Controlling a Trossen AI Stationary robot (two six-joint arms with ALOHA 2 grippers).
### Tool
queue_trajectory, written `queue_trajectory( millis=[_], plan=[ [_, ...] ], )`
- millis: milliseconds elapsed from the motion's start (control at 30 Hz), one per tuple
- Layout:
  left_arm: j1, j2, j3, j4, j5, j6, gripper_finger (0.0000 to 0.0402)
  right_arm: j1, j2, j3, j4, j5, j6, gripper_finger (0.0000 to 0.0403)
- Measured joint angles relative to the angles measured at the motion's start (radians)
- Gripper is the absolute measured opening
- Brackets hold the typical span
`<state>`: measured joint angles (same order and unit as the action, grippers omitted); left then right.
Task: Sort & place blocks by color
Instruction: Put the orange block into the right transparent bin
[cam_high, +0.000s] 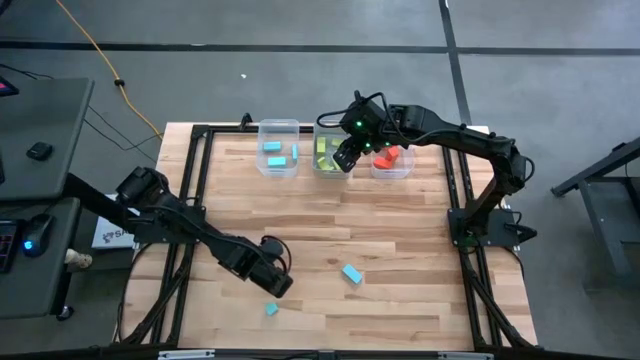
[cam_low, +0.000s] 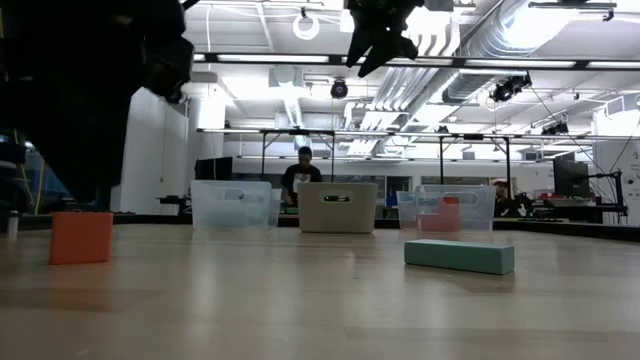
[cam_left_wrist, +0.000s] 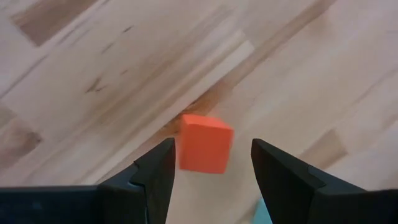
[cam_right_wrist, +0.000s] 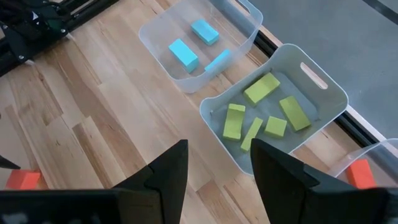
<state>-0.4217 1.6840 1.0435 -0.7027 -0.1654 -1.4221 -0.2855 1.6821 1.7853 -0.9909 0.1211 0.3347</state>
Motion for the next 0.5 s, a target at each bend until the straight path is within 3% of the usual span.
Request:
queue_trajectory(
  millis=[500],
  plan=[
    [-0.002,0.029,0.001,0.007,-0.002,0.0,0.019,0.0,0.0,0.0,-0.001,-0.001,0.004,0.0165]
  ],
)
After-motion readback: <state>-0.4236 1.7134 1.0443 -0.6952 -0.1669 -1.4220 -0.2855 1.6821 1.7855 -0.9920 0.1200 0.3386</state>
